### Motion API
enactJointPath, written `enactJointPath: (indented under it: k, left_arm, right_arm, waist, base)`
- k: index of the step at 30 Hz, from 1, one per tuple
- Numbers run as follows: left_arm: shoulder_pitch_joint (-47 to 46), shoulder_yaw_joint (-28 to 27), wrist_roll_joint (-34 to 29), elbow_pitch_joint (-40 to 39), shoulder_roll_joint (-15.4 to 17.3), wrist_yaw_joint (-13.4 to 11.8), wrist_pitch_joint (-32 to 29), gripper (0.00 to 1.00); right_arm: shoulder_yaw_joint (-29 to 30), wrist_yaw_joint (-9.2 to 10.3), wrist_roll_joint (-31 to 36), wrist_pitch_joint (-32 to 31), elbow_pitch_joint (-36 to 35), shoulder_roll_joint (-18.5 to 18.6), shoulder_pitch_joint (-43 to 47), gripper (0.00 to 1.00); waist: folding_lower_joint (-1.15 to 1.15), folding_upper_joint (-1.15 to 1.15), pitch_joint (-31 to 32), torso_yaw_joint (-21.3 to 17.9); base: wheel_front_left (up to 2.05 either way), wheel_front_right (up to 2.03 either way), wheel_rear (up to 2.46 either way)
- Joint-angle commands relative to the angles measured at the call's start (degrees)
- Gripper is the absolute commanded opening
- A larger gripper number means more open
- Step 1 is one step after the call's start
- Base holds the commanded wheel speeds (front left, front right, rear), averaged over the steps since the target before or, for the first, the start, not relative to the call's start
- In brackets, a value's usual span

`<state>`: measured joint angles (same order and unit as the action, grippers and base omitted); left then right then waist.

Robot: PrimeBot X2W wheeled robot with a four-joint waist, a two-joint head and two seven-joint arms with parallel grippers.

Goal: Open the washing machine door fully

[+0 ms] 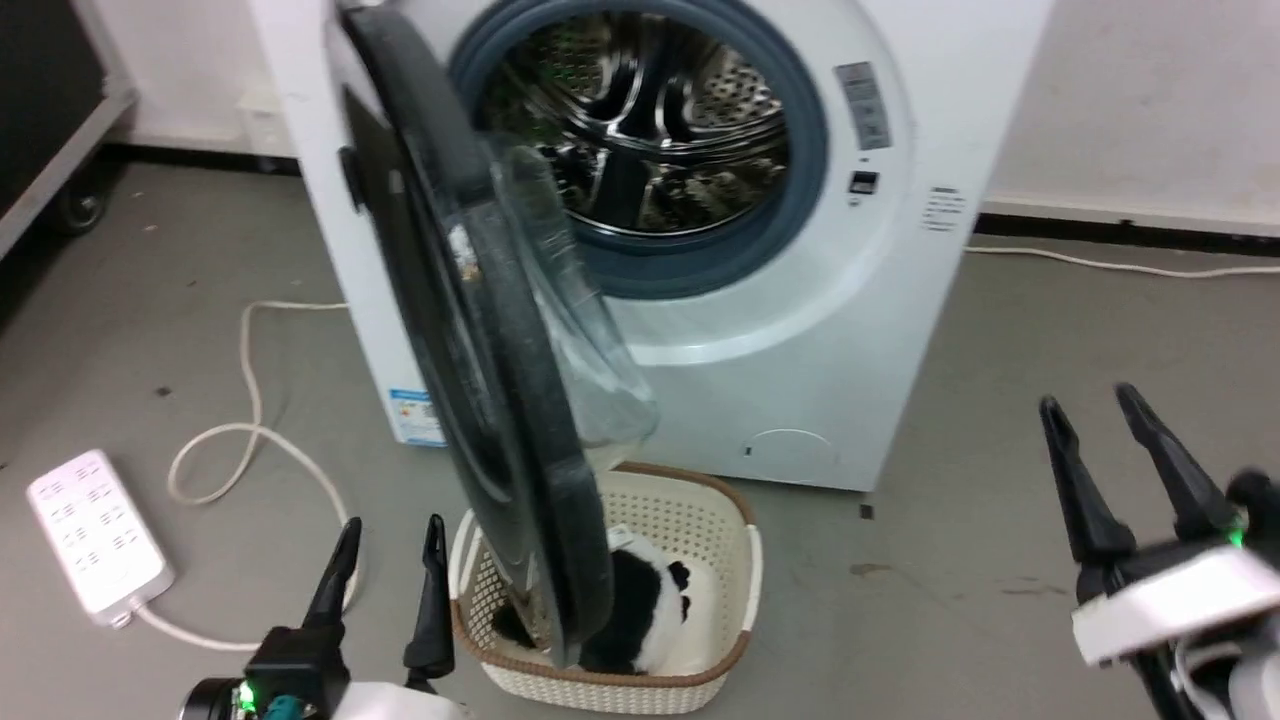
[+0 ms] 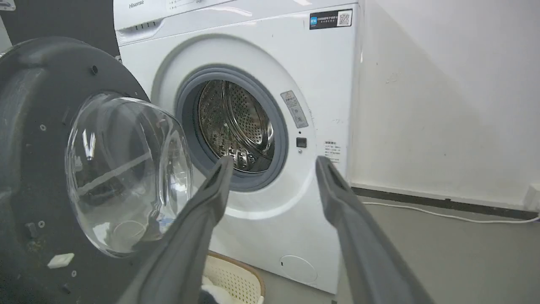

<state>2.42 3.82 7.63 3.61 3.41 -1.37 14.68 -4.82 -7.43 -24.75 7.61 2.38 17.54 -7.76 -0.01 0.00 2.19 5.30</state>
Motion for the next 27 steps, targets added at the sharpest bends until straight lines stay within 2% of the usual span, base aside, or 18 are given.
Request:
enactJointPath:
  k: [1, 6, 8, 11, 17, 22, 23, 24, 25, 27]
  left_arm:
    - [0.7, -0.3, -0.2, -0.2, 0.3, 0.1, 0.3, 1.0]
    - [1.7, -1.2, -0.3, 0.1, 0.6, 0.4, 0.3, 1.0]
    - [2.0, -0.8, -1.3, 1.0, 1.2, 0.6, 0.3, 1.0]
    - [2.0, -0.7, -1.3, 1.7, 1.1, 0.7, 0.3, 1.0]
    - [2.4, -0.5, -1.7, 2.7, 1.2, 1.0, 0.3, 1.0]
    - [2.8, -0.4, -2.0, 3.5, 1.2, 1.1, 0.3, 1.0]
    - [2.8, -0.3, -2.0, 3.7, 1.2, 1.2, 0.3, 0.79]
    - [2.8, -0.2, -2.0, 3.8, 1.2, 1.2, 0.3, 0.17]
    - [2.8, -0.2, -2.1, 3.8, 1.2, 1.3, 0.3, 0.0]
    - [2.7, 0.0, -2.2, 3.8, 1.3, 1.4, 0.3, 0.0]
  right_arm:
    - [0.7, -0.06, 1.7, 0.7, -0.9, -0.9, 1.8, 1.0]
    - [6.6, -0.06, 14.3, 3.3, -6.3, -7.4, 9.8, 1.0]
    - [8.6, -0.06, 17.1, 3.5, -7.7, -10.5, 12.7, 1.0]
    - [9.5, -0.06, 19.7, 3.7, -8.0, -13.0, 15.7, 1.0]
    - [9.7, -0.06, 21.1, 4.0, -6.3, -14.5, 18.4, 1.0]
    - [8.9, -0.06, 19.7, 4.6, -5.0, -14.6, 18.5, 1.0]
    - [8.9, -0.06, 19.4, 4.7, -4.8, -14.6, 18.4, 1.0]
    - [8.9, -0.06, 19.2, 4.7, -4.6, -14.6, 18.2, 1.0]
    - [8.9, -0.06, 19.1, 4.8, -4.5, -14.6, 18.1, 1.0]
    - [8.8, -0.06, 18.8, 4.9, -4.4, -14.6, 17.8, 1.0]
  waist:
    - [0.01, 0.0, 0.0, -1.3]
    - [0.01, 0.0, -0.5, -3.2]
    - [0.01, 0.0, -0.7, -3.6]
    - [0.01, 0.0, -0.9, -4.2]
    - [0.01, 0.0, -0.9, -4.7]
    - [0.01, 0.0, -0.6, -4.9]
    - [0.01, 0.0, -0.6, -4.9]
    - [0.01, 0.0, -0.5, -4.8]
    - [0.01, 0.0, -0.5, -4.8]
    - [0.01, 0.0, -0.5, -4.6]
  base:
    - [0.0, 0.0, 0.0]
    - [0.0, 0.0, 0.0]
    - [0.0, 0.0, 0.0]
    - [0.0, 0.0, 0.0]
    - [0.0, 0.0, 0.0]
    - [0.0, 0.0, 0.0]
    - [0.0, 0.0, 0.0]
    - [0.0, 0.0, 0.0]
    - [0.0, 0.0, 0.0]
    - [0.0, 0.0, 0.0]
